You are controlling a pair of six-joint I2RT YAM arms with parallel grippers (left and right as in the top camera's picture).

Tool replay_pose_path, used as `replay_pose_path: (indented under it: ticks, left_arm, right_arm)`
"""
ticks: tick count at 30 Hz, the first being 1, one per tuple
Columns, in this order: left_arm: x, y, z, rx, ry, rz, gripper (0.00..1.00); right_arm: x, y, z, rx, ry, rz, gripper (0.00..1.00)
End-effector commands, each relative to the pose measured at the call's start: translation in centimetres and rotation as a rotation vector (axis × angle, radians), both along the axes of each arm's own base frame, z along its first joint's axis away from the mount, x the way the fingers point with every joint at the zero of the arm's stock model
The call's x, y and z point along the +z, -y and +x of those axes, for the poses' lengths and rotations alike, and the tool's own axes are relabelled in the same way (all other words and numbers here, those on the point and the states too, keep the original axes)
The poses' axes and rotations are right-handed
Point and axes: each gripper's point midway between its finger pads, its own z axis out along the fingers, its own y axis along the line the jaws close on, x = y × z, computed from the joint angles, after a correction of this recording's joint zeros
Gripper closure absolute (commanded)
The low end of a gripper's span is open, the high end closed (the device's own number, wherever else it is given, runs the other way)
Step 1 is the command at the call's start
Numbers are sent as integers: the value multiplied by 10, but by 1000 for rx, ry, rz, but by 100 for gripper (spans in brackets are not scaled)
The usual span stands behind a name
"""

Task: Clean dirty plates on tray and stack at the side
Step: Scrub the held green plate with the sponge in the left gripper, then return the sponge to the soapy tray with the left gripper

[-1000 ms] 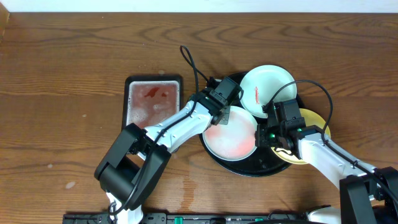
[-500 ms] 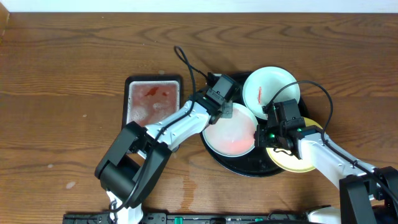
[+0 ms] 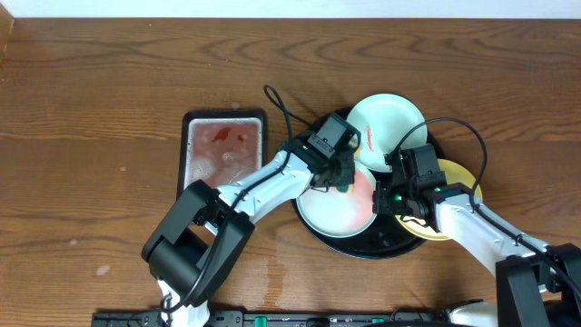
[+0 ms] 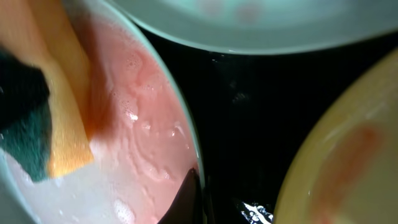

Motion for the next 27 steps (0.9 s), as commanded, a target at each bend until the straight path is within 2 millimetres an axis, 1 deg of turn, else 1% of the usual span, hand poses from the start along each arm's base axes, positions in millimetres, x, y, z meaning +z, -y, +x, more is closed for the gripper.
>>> replay_pose_path:
  ticks: [1, 6, 7, 9, 11, 13, 17, 19, 20, 22, 24, 25, 26, 27]
  left_arm:
    - [-22, -14, -31, -23, -133, 67, 92]
    - [-31, -42, -63, -19, -268, 185, 92]
    - [-32, -48, -66, -15, -283, 210, 92]
    - [-33, -62, -66, 5, -285, 268, 93]
    - [-29, -69, -62, 16, -277, 281, 93]
    - [-17, -72, -57, 12, -256, 267, 92]
    - [25, -82, -42, 33, -157, 232, 93]
    - [49, -93, -36, 59, -93, 229, 92]
    - [61, -103, -32, 84, -59, 236, 93]
    - [82, -125, -27, 134, -3, 263, 93]
    - [96, -147, -24, 168, 29, 291, 93]
    - [100, -159, -23, 192, 37, 308, 92]
    - [104, -174, -21, 214, 44, 331, 93]
    - [105, -183, -19, 229, 45, 347, 92]
  right_arm:
    - [-23, 13, -24, 19, -77, -80, 99]
    - [-23, 13, -23, 17, -77, -80, 99]
    - [-23, 13, -24, 15, -79, -79, 99]
    - [-23, 13, -24, 15, -79, -79, 99]
    - [-23, 13, -23, 15, -76, -79, 99]
    - [-23, 13, -23, 15, -75, -79, 99]
    - [-22, 13, -22, 19, -70, -79, 99]
    - [-22, 13, -22, 35, -65, -83, 92]
    - [-23, 13, -23, 42, -67, -86, 85]
    - [-24, 11, -29, 53, -88, -82, 81]
    - [-24, 7, -34, 70, -101, -69, 82]
    - [-25, 6, -35, 75, -102, -70, 85]
    - [-25, 4, -35, 81, -99, -72, 96]
    - [-24, 4, -34, 82, -95, -70, 99]
